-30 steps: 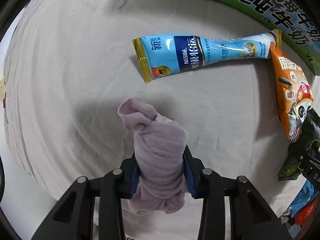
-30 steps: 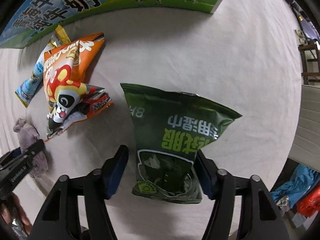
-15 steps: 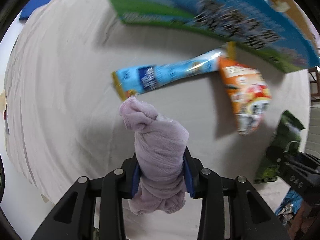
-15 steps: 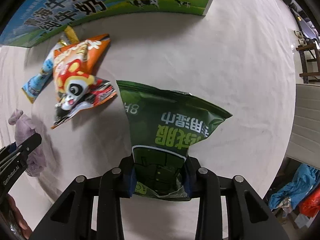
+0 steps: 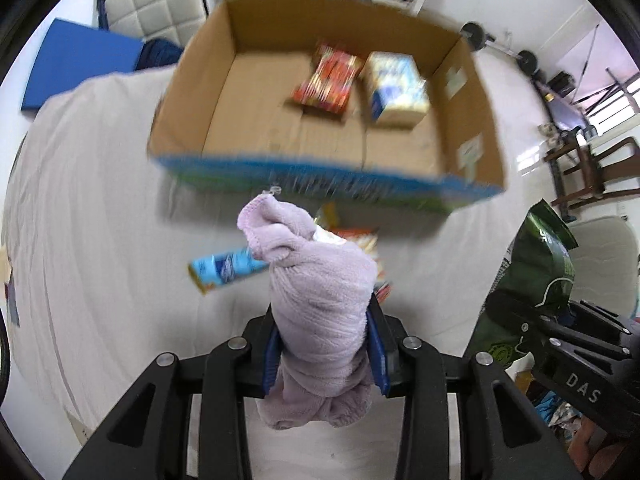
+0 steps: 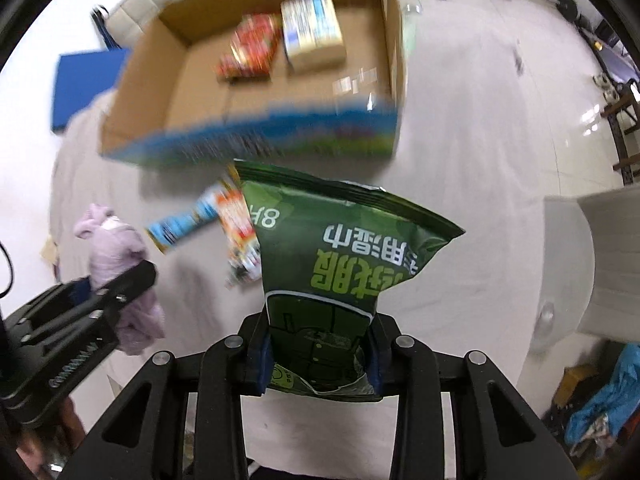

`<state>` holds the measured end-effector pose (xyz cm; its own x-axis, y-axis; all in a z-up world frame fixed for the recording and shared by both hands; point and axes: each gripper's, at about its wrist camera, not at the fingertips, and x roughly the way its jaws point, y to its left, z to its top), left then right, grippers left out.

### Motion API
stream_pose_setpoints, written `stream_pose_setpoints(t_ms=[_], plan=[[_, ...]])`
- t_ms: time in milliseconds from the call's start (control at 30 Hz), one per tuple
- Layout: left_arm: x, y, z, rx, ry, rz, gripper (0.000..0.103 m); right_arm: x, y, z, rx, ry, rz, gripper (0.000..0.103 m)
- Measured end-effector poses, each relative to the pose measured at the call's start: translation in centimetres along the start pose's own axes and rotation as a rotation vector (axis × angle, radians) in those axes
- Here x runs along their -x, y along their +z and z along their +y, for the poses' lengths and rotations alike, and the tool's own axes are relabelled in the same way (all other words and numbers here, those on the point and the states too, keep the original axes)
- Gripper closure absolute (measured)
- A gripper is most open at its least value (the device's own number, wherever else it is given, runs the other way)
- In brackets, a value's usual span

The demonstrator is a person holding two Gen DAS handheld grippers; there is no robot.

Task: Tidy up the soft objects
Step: 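Lower the cloth toy and green bag into the box and open both tools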

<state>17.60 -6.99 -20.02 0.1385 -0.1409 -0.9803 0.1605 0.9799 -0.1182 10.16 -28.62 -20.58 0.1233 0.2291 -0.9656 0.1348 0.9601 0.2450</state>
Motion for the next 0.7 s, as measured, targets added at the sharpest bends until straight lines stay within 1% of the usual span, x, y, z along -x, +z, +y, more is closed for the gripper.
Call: stream_pose_setpoints(t_ms=[33,100,133,167,200,300,400,567,700], plan=[[0.8,1.0,-0.3,-0.009,-0.009,-0.015,0.069,1.0,0.7,0.2,0.004,0.008,-0.014,0.066],[1.3,1.9,0.6,-0.024,-0.016,-0.036,0.069,3.2,2.3,1.0,0.022,0.017,-0.059,0.066],[1.5,2.8,0.6,-0.033,-0.020,-0.042,0.069,4.1,3.0,1.1,0.031,0.015,-0.069,0.066],[2.0,4.0,0.6,-0.037,-0.021,-0.054,0.069,5.1,4.4,1.6,0.043,0.013,-0.092,0.066],[2.0,4.6,0.7,-0.040,-0.018,-0.063,0.069,5.5,5.0,2.0,0.051,0.008,-0.106,0.066],[2.1,7.2,1.3,-0.052,-0.006,-0.080,0.069,6.5,8.3,3.1,0.076,-0.019,-0.132,0.066],[1.4,10.2,2.1,-0.056,0.007,-0.077,0.069,5.7,10.8,3.9,0.087,-0.038,-0.131,0.066],[-1.5,14.6,4.1,-0.037,0.012,-0.034,0.069,1.6,15.2,4.4,0.081,-0.058,-0.068,0.066],[-4.0,16.9,4.8,-0.045,0.026,0.003,0.069,-2.6,16.6,4.3,0.071,-0.068,-0.006,0.066]])
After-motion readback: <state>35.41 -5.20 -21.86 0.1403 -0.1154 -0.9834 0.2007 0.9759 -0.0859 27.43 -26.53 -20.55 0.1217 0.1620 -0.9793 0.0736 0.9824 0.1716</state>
